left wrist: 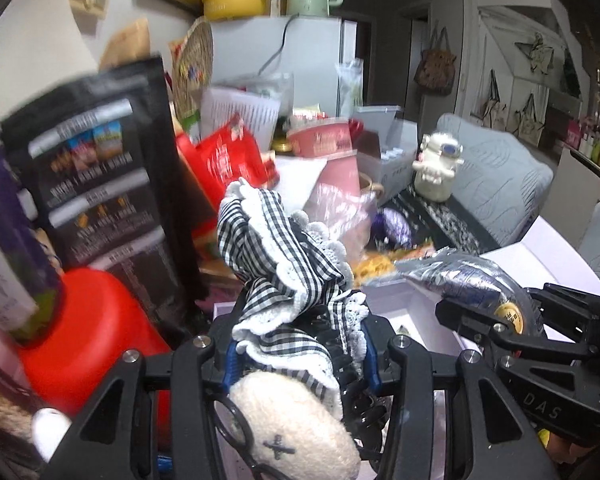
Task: Organize soft objects
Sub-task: 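Carry the doll and foil packet into the lavender box while releasing both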
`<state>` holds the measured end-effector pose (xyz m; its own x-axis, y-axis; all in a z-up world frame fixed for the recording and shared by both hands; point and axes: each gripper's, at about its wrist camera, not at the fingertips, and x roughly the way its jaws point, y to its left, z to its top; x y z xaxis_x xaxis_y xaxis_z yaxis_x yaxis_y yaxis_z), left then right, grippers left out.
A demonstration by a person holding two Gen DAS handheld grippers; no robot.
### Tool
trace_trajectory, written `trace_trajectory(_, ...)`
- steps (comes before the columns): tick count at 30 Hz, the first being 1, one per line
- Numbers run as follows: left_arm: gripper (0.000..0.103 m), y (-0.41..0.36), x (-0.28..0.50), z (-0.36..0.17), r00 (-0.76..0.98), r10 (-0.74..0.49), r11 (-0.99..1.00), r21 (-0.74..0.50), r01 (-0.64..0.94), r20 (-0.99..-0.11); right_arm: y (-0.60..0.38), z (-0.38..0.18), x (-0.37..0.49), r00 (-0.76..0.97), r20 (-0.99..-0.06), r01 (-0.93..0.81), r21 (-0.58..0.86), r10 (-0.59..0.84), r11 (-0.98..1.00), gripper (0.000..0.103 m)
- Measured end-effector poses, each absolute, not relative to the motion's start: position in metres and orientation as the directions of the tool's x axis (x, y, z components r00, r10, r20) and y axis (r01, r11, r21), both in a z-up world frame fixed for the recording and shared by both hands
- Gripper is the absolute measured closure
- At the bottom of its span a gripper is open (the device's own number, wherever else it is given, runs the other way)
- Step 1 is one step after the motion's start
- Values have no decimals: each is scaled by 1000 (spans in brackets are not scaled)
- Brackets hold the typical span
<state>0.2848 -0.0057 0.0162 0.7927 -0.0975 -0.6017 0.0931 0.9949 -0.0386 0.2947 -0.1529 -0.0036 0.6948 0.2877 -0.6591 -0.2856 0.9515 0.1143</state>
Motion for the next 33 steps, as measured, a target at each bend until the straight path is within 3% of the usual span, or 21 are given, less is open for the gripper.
trace_trajectory(19, 57, -10, 317, -35, 656, -37, 999, -5, 52, -754, -147, -53, 315, 589, -772, -250, 104, 237, 963, 64)
trace_trajectory(33, 53, -11, 322, -32, 635, -11, 1000, 2, 21, -773, -150, -46, 310, 603, -769, -237, 80, 211, 968, 44)
